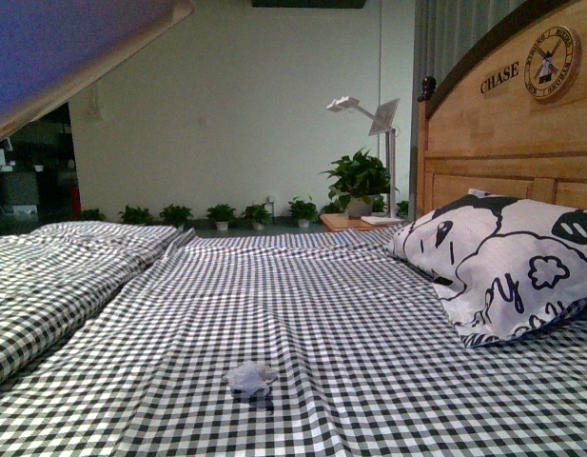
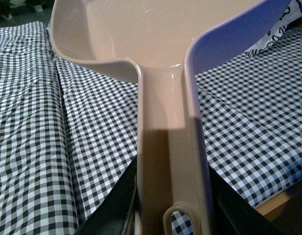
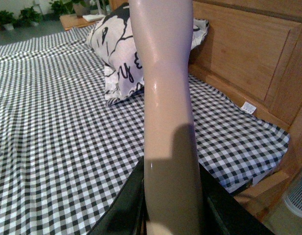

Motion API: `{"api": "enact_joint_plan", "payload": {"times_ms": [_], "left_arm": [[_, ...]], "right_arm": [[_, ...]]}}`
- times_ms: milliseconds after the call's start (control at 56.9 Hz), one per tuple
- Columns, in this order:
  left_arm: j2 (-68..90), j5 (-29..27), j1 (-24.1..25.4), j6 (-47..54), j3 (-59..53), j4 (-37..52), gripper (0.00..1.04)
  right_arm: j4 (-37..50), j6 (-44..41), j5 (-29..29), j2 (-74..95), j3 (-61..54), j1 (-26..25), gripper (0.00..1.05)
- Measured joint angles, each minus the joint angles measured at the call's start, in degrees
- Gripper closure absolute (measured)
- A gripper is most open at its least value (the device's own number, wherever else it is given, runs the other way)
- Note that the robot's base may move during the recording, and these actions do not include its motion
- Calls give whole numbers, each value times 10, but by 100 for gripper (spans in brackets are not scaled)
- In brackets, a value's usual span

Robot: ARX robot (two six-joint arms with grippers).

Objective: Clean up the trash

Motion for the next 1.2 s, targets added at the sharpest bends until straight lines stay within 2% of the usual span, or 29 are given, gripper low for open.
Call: {"api": "enact_joint_plan", "payload": {"times_ms": [404, 422, 457, 545, 879, 1055, 1195], "left_arm": [[0, 0, 0, 0, 0, 0, 77], [1, 5, 0, 4, 1, -5, 77], [17, 41, 4, 21, 23, -74, 77], [33, 47, 2, 38, 28, -100, 77], [115, 28, 0, 91, 47, -29, 77], [197, 38, 10, 177, 48, 3, 77], [273, 14, 29, 268, 47, 19, 77]], "right_arm": [[0, 0, 1, -1, 0, 0, 84], [0, 0, 0, -1, 0, 0, 84], [0, 0, 1, -1, 0, 0, 84], [0, 0, 1, -1, 0, 0, 84], [0, 0, 1, -1, 0, 0, 84], [0, 0, 1, -1, 0, 0, 84], [0, 0, 1, -1, 0, 0, 84]]}}
